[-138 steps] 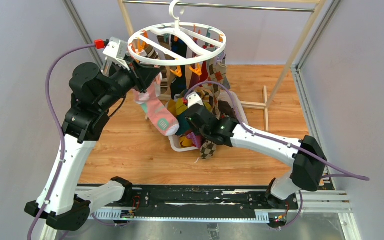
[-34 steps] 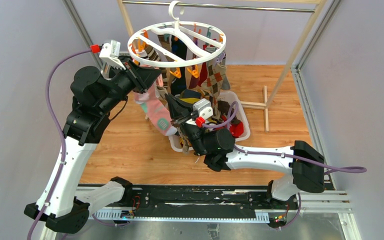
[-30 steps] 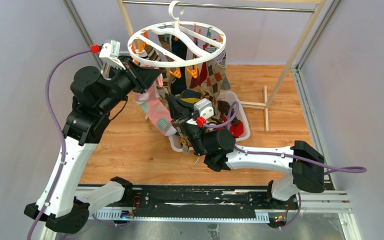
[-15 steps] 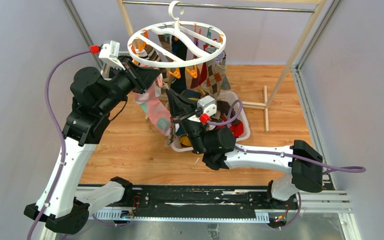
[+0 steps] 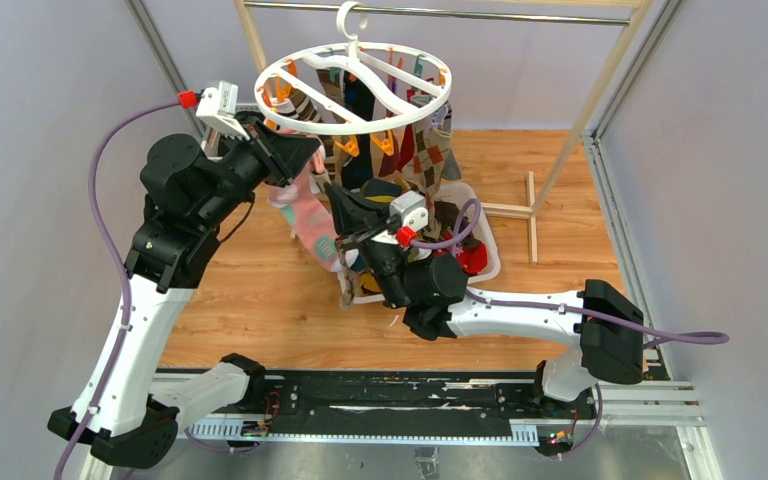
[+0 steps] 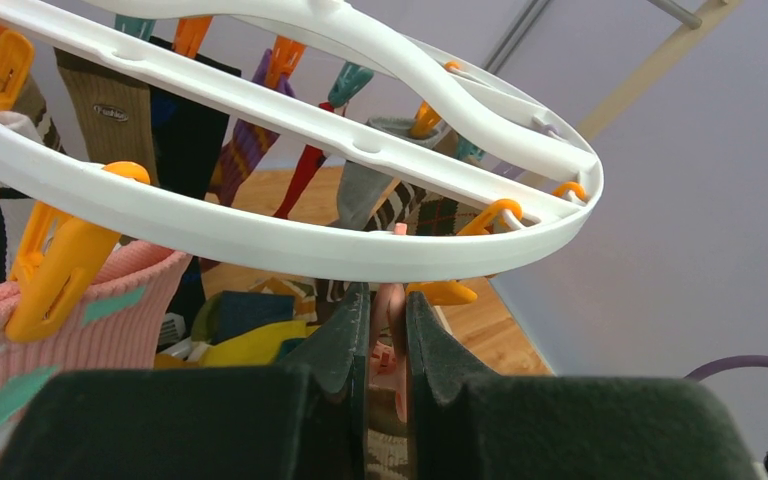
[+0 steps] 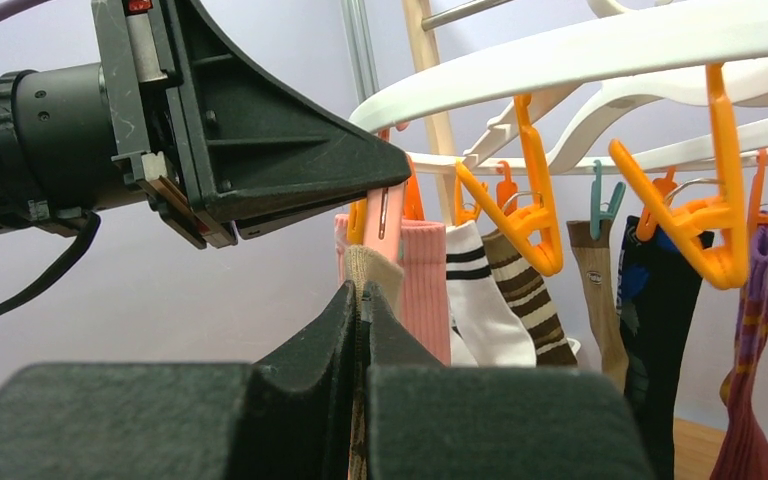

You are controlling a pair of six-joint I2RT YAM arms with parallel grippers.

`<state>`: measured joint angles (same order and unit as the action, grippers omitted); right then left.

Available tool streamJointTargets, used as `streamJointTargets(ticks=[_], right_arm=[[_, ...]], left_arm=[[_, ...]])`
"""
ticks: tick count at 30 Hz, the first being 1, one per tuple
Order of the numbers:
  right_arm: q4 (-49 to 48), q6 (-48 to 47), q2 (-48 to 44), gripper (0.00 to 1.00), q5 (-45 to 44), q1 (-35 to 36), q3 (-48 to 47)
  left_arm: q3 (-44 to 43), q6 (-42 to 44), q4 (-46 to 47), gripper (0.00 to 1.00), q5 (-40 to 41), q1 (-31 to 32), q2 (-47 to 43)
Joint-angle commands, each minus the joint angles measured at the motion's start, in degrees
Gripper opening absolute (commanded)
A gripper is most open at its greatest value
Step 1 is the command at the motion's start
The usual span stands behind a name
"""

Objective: Clip the socks to the hanger
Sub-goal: Clamp the sock onto the hanger.

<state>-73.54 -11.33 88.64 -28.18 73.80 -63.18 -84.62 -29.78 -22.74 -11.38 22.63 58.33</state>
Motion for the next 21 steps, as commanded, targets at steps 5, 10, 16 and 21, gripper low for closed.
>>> streamJointTargets(ticks=[5, 10, 16, 21], right_arm=[[5.85, 16.7, -3.67, 0.0, 4.94, -4.46, 4.05], [7.88, 33.16, -5.51, 0.0, 20.37, -12.02, 6.42], [2.1, 46.56, -4.41, 0.0, 34.44, -18.07, 7.76], [-5.25, 59.49, -0.05, 0.0, 43.6, -22.23, 6.22]], left_arm=[[-1.02, 0.69, 0.73, 0.03, -2.95, 0.13, -0.97], [-1.16, 1.3, 1.03, 0.02, -4.06, 0.13, -1.04], [-0.73, 1.22, 1.79, 0.01, -6.13, 0.13, -0.97], [-0.77, 1.41, 2.6, 0.01, -8.28, 0.13, -0.75]])
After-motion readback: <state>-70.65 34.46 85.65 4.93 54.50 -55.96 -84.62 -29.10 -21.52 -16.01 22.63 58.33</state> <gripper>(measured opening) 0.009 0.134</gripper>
